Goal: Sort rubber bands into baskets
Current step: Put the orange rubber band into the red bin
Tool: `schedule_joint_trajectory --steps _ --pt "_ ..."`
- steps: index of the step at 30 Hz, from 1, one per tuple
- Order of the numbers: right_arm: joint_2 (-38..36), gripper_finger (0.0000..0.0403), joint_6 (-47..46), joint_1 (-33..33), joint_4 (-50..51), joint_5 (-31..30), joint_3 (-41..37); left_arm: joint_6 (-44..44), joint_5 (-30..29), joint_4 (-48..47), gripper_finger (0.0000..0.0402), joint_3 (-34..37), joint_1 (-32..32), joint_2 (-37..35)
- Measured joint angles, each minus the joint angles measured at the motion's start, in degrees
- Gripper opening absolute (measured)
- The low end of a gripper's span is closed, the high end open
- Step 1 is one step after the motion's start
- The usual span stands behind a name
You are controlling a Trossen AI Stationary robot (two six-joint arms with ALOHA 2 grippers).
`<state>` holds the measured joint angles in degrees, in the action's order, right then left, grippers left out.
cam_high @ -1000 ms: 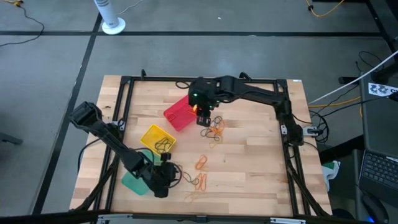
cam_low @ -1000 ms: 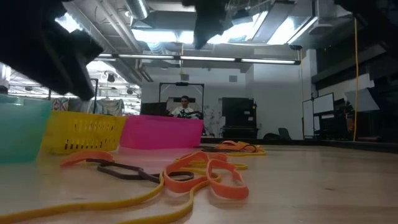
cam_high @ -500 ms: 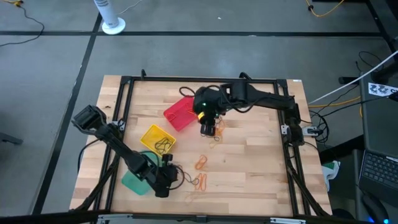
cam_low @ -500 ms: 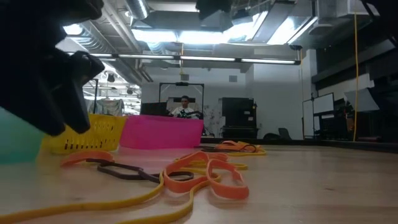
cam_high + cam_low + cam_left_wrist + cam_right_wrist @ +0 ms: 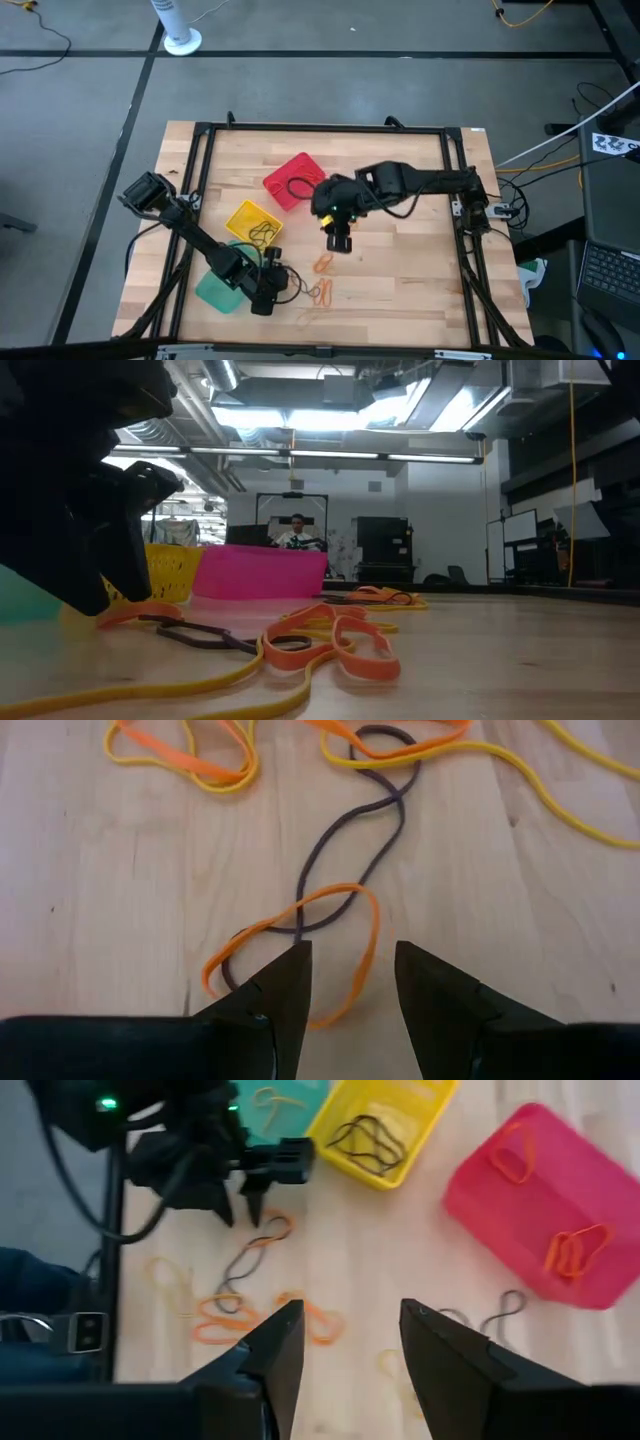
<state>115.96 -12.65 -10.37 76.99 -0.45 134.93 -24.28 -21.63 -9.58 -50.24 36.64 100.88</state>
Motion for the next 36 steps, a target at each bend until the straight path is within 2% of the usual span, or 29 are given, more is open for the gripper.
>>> schedule_joint_trajectory --steps 6,11,19,27,36 --pt "0.00 0.0166 -9.05 -5.49 -0.16 -0.84 -0.12 3.71 0.11 0.00 0.0143 0.00 -0.29 0.00" --pt "0.00 0.0166 -18.34 -11.19 -0.17 -7.51 -0.12 6.64 0.17 -0.01 0.0143 -0.01 -0.94 0.00" --pt "0.94 0.0166 -34.01 -20.74 -0.24 -17.82 -0.14 11.18 3.65 -0.02 0.0143 0.00 -1.03 0.00" --pt "3.78 0.0166 -42.02 -27.68 -0.62 -27.70 -0.15 11.54 3.65 -0.44 0.0143 0.02 -1.32 0.00" --pt "9.25 0.0166 -45.51 -29.14 -0.65 -27.76 -0.15 12.51 3.66 -0.46 0.0143 0.02 -1.51 0.00"
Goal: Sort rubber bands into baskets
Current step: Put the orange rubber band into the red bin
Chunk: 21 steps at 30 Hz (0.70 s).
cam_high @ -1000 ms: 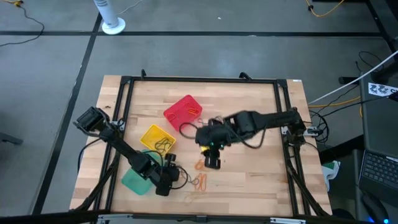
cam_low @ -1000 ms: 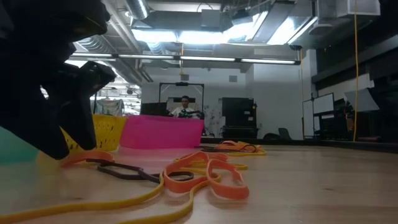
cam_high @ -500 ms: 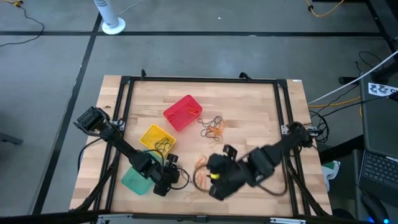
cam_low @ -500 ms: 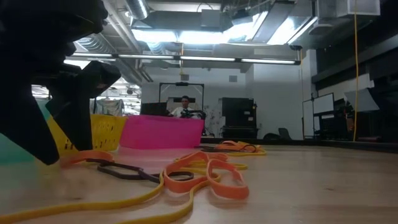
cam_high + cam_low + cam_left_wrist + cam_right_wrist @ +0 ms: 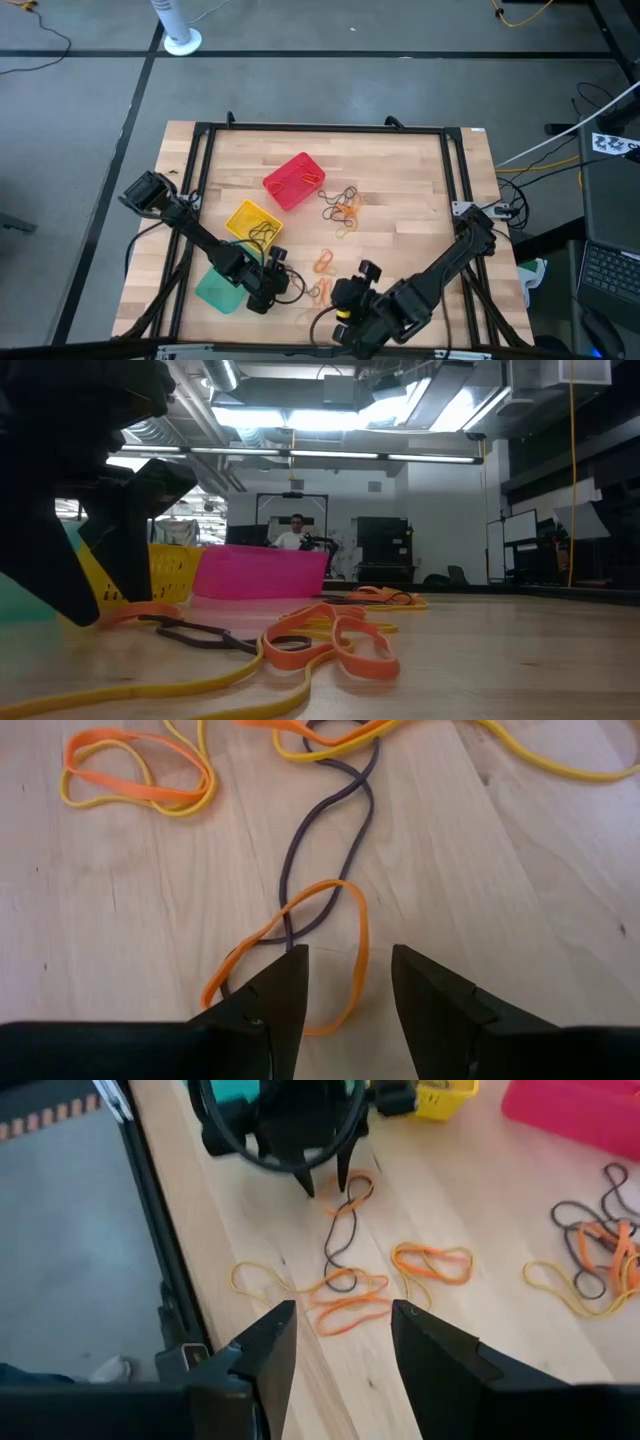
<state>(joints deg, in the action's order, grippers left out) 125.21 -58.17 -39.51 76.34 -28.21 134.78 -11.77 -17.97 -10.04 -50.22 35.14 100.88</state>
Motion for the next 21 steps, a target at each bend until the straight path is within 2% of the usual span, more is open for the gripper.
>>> schedule_joint_trajectory --steps 8,16,18,21 --pt "2.55 0.0166 -0.07 0.15 -0.02 1.86 0.00 -0.44 -0.01 0.47 0.0143 0.00 0.00 1.11" --pt "2.51 0.0166 -0.07 0.15 -0.60 1.91 0.02 -5.61 0.33 1.97 0.0141 -0.26 0.02 3.44" --pt "2.51 0.0166 -0.07 0.15 -0.89 2.20 0.02 -5.88 0.56 2.19 0.0131 -0.22 0.00 3.17" --pt "2.51 0.0166 0.00 0.15 -1.46 2.21 0.02 -6.06 1.24 2.38 0.0095 -0.42 0.11 3.23"
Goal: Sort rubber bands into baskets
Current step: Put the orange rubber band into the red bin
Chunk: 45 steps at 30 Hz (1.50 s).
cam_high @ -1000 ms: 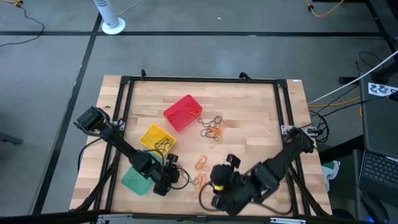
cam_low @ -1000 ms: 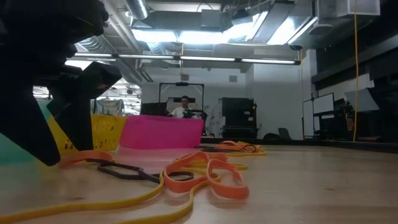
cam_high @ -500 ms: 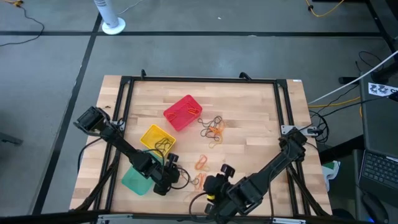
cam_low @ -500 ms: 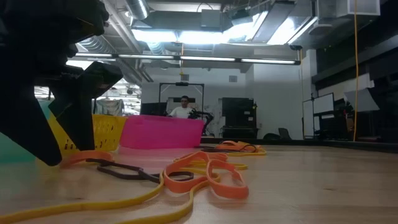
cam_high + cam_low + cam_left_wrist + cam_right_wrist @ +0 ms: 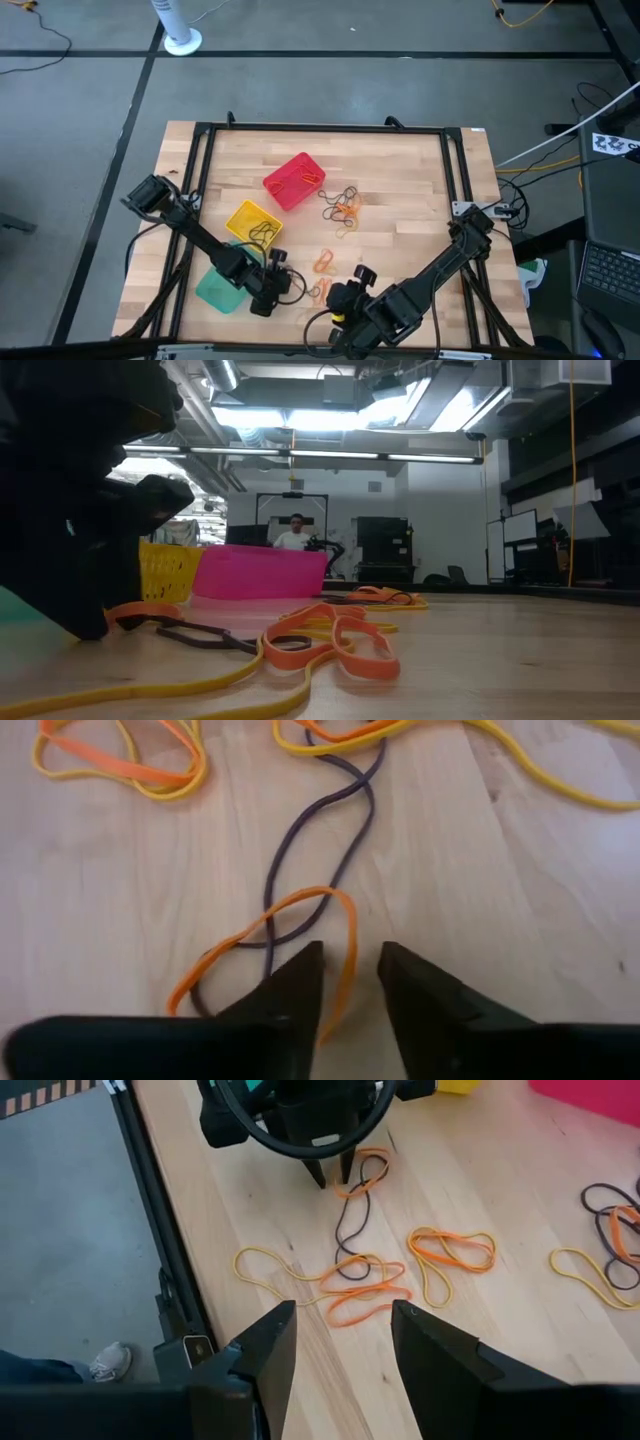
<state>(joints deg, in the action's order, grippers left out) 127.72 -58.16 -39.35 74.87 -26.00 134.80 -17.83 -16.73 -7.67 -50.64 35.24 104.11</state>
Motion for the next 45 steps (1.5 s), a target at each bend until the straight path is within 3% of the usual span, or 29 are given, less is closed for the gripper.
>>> schedule_joint_trajectory --steps 6,13,22,27,33,37,45 --pt "0.38 0.0166 0.08 0.00 -0.43 0.06 -0.59 -4.61 2.61 -1.39 0.0008 -1.13 -0.07 -1.03" --pt "0.81 0.0166 0.01 0.00 -1.73 0.66 -5.61 -6.51 4.37 -1.05 0.0006 -2.42 -0.15 -7.58" --pt "0.90 0.0166 0.36 0.76 -3.25 0.09 -13.26 -5.27 3.99 -5.67 0.0003 -2.42 -3.38 -21.04" --pt "0.92 0.0166 4.74 3.11 -8.68 0.82 -17.22 -1.22 0.06 -11.02 0.0007 -2.44 -8.23 -28.28" --pt "0.90 0.0166 16.39 7.49 -17.71 6.12 -20.07 4.56 -3.69 -15.61 0.0005 -2.48 -17.17 -34.10" --pt "0.84 0.0166 23.24 10.57 -21.44 7.66 -21.31 7.79 -4.17 -17.58 0.0007 -2.48 -24.32 -34.90" --pt "0.83 0.0166 30.96 15.09 -22.06 16.30 -25.92 14.83 -4.15 -18.81 0.0010 -2.46 -36.02 -33.44"
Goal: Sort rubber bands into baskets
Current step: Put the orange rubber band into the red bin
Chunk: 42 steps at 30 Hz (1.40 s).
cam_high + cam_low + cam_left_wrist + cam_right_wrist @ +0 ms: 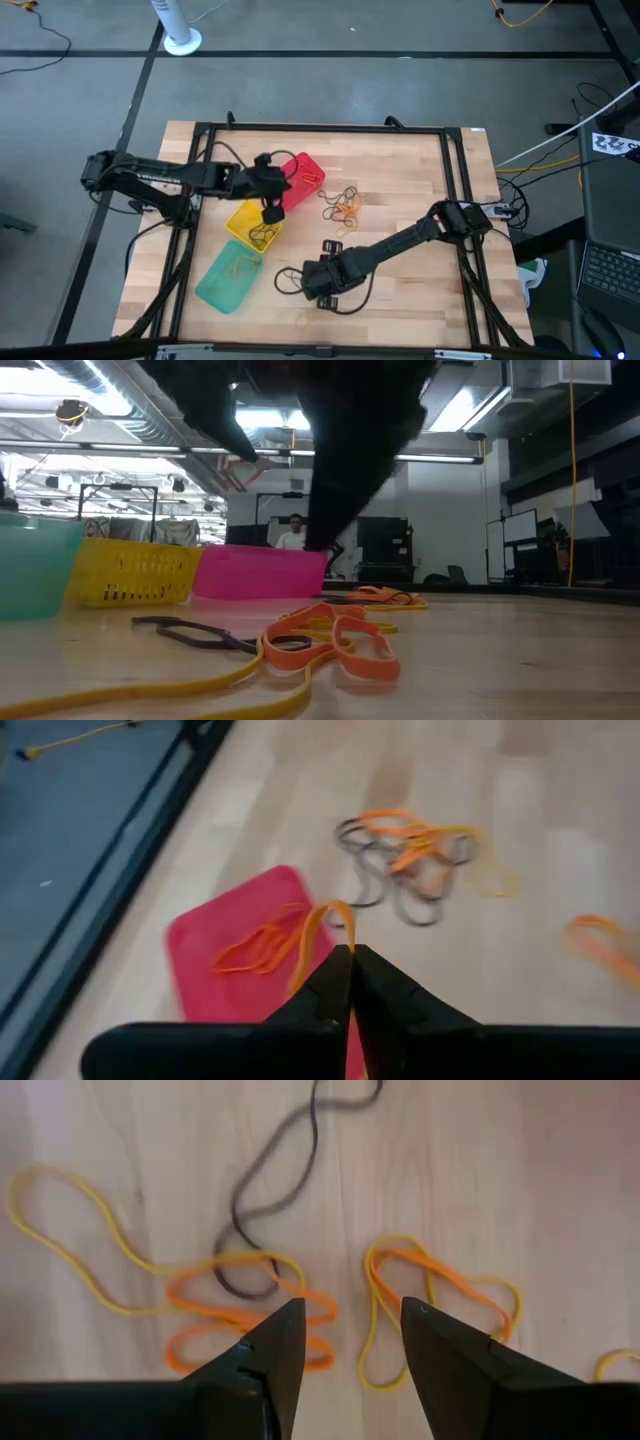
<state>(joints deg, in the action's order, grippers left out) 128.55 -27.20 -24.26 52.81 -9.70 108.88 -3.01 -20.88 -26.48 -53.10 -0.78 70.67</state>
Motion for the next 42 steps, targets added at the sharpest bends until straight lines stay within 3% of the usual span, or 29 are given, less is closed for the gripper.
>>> schedule_joint_trajectory --steps 8,20,42 --pt "0.02 0.0166 5.44 1.11 -2.63 1.75 -1.89 1.40 0.05 0.05 0.0043 0.00 -7.11 3.76" --pt "0.02 0.0166 10.28 1.89 -3.62 3.31 -1.88 -2.49 4.74 -0.18 0.0147 0.00 -9.70 7.45" --pt "3.20 0.0165 16.75 2.19 -4.23 6.45 -1.84 -2.58 4.92 -3.29 0.0143 0.00 -5.10 7.45"
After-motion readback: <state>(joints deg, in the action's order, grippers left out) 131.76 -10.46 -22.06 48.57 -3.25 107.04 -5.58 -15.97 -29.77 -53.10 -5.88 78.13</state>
